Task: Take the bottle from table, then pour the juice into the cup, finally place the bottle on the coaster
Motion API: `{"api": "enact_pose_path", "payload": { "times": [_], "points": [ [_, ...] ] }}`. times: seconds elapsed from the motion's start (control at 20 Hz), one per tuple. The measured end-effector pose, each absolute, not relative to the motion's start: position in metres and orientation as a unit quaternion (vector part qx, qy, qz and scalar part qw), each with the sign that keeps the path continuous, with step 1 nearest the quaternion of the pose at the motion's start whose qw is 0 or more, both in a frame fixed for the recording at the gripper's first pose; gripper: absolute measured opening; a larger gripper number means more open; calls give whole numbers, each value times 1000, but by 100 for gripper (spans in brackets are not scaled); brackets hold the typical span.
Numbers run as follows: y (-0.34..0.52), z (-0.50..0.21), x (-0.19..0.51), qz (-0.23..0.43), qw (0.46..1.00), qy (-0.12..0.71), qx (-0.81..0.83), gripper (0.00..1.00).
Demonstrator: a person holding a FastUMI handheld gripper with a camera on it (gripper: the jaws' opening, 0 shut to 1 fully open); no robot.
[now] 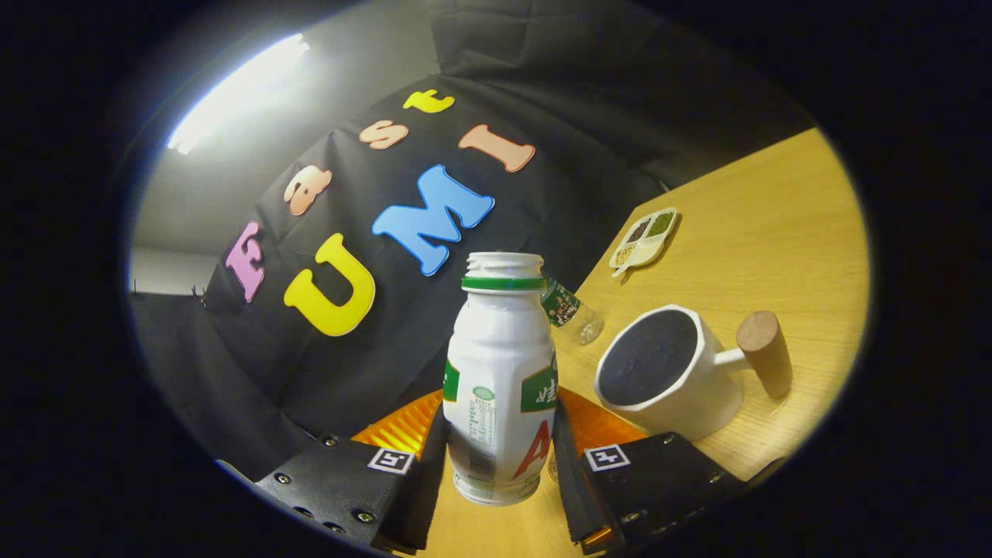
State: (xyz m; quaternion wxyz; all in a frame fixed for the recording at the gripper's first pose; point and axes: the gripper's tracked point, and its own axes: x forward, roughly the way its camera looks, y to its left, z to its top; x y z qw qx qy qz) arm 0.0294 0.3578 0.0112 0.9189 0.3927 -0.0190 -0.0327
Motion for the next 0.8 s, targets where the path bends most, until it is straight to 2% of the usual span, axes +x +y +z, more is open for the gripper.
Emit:
{"api": "enact_pose_path", "payload": {
  "times": [0.8],
  "points": [
    [387,8,44,-28,974,22,225,65]
  ]
}}
